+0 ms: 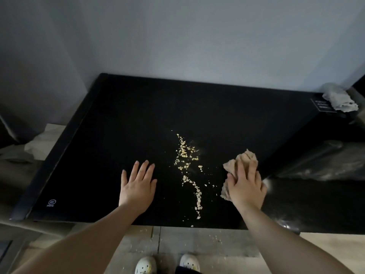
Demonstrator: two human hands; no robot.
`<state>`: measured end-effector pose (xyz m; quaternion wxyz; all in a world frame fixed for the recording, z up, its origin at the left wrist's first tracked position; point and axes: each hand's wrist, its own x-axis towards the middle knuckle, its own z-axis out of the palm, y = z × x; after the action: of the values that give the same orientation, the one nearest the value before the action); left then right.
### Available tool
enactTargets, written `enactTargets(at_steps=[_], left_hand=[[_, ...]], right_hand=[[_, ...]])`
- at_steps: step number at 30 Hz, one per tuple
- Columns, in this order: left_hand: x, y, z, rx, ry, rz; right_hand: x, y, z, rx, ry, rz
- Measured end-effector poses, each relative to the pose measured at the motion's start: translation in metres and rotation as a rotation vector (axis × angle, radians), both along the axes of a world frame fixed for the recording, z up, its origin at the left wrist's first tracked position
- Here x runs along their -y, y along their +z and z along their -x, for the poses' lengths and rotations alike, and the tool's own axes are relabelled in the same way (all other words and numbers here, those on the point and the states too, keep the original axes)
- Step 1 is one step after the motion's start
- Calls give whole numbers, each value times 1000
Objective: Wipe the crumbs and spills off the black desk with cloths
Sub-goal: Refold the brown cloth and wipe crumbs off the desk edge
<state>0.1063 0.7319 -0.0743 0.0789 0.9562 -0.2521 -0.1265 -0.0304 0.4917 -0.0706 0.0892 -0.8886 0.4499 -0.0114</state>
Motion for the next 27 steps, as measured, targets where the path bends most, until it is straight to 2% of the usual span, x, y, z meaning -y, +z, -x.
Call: enactTargets(at_steps=[2, 3, 6, 8, 11, 12, 15, 17, 19, 21, 23, 25, 27], left_hand=[[1, -1, -2, 9, 8, 4], [1, -1, -4, 13, 12, 5], [6, -2, -11, 16, 33, 11], [12, -2, -20, 26, 42, 15], [21, -4, -34, 15, 84, 11], [24, -5, -36, 15, 97, -6], [29, -8, -37, 49, 117, -50], [30, -9, -36, 64, 126, -52], [30, -8, -34, 66, 128, -43], [30, -7, -34, 75, 126, -53], [30, -7, -38, 85, 120, -62], [33, -5, -45, 105, 124, -41], [38, -1, -54, 140, 136, 22]], right_hand=[[-11, -6, -11, -60, 2, -18], [-21, -7, -18, -27, 66, -8], [-47, -10, -25, 171, 472, 47], [-42, -5, -23, 326, 566, -42], [-7, -3, -21, 511, 275, -9], [5, -4, -21, 472, 150, 26], [26, -3, -32, 133, -121, -55], [21, -5, -44, 69, -85, -34], [3, -7, -55, 167, 175, 31], [-16, -7, -61, 266, 470, -14], [-20, -6, -61, 325, 596, -95], [-7, -2, -63, 408, 492, -149], [18, 0, -68, 527, 224, -130]])
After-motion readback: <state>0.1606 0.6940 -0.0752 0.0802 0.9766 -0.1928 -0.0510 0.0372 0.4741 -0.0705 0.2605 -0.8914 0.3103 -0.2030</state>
